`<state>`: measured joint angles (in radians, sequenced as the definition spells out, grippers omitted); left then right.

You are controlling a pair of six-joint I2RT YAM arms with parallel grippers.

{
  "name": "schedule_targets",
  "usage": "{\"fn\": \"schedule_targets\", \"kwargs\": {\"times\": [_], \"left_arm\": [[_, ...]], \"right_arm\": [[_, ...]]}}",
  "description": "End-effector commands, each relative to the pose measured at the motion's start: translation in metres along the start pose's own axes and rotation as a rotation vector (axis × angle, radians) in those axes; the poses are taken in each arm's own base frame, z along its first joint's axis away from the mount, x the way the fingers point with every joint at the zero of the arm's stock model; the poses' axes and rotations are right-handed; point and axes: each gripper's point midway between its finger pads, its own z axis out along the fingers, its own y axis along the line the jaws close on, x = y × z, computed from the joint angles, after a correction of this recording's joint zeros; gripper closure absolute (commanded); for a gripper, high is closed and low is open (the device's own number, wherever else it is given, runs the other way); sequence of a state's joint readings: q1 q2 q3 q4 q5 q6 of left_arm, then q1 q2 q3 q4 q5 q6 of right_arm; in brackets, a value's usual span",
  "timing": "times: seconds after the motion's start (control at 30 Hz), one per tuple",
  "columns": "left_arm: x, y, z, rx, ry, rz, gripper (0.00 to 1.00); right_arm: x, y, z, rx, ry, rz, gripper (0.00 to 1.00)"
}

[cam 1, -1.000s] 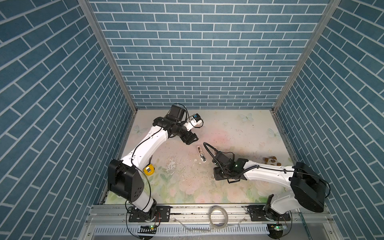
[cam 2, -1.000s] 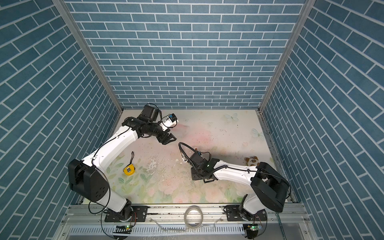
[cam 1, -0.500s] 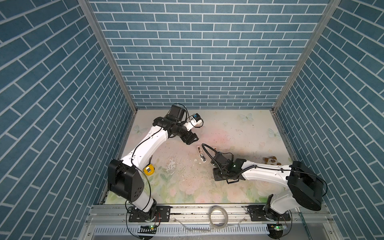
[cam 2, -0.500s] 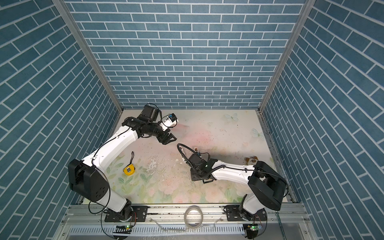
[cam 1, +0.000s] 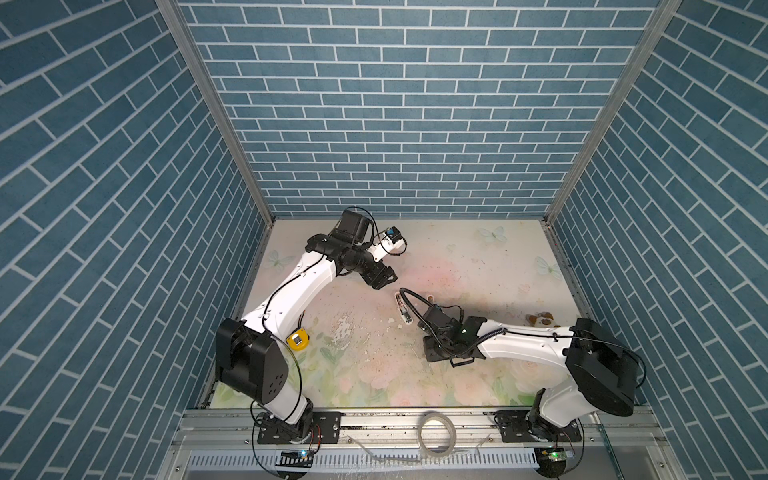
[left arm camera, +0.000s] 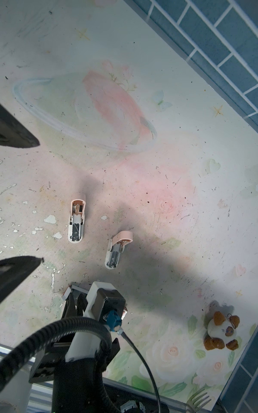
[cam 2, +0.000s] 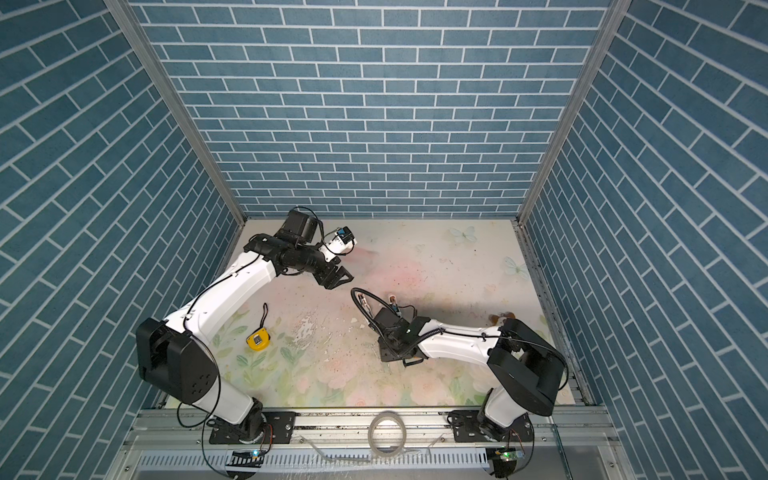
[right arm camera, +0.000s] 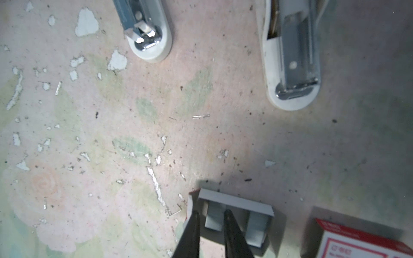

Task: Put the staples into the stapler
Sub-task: 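Lower the right gripper onto a staple strip in the grey tray and grasp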

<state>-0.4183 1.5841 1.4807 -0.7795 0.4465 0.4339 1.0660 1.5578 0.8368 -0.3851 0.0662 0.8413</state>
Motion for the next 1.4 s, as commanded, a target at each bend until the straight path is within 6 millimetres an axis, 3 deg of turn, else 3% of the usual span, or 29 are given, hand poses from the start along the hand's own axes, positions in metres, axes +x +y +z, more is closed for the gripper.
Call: {"fn": "schedule_targets", "kwargs": {"times": [0.0, 1.37], "left_arm": [[-0.003, 0.002, 0.001, 0.007, -0.006, -0.008, 0.23], [-0.002, 0.002, 0.004, 0.010, -0.002, -0.017, 0.23]], "right_arm": [[-0.001, -0.001, 0.000, 0.028, -0.001, 0.024, 0.78], [0.003, -0.006, 0.012, 0.107, 0.033, -0.011, 0.79]]}}
